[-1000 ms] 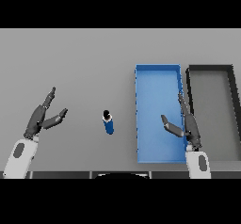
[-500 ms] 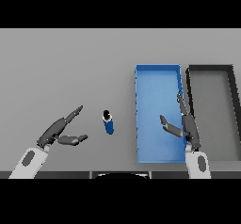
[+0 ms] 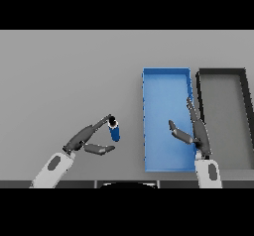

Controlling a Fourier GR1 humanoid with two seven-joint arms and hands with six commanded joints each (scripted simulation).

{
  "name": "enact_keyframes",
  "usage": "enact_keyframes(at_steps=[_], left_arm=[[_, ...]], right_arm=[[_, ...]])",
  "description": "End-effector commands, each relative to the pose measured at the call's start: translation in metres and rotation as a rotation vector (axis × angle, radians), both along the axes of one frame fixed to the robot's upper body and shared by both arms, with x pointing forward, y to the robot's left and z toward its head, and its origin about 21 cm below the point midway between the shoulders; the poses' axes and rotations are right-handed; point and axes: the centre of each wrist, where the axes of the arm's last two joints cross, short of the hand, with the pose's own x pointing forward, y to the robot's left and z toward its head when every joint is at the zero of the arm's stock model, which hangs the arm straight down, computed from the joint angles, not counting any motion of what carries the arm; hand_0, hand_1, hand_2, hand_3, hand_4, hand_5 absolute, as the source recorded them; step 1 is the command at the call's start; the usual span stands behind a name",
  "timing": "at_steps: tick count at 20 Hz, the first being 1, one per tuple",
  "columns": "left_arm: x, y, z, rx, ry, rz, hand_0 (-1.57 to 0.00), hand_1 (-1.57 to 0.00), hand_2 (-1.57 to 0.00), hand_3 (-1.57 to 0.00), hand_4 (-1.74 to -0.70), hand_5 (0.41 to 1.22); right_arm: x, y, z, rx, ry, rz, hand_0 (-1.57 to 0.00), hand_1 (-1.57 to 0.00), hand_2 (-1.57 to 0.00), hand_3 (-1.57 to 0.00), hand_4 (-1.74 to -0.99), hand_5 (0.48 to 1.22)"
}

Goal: Pick up the blue pipe and place it into the blue bin.

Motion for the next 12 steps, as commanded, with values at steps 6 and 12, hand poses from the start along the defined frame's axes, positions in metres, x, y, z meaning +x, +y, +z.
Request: enact_keyframes(at_steps=[6, 12], left_arm=[[0.016, -0.024, -0.015, 0.007, 0.002, -0.002, 0.00, 0.00, 0.00, 0.00, -1.10, 0.448], [0.018, -0.050, -0.023, -0.018, 0.006, -0.013, 0.00, 0.00, 0.00, 0.00, -1.09, 0.441]], right_arm=[[-0.005, -0.003, -0.004, 0.000, -0.022, 0.001, 0.00, 0.00, 0.00, 0.00, -1.215, 0.637], [-0.006, -0.009, -0.002, -0.022, -0.032, 0.003, 0.00, 0.00, 0.00, 0.00, -1.205, 0.649]])
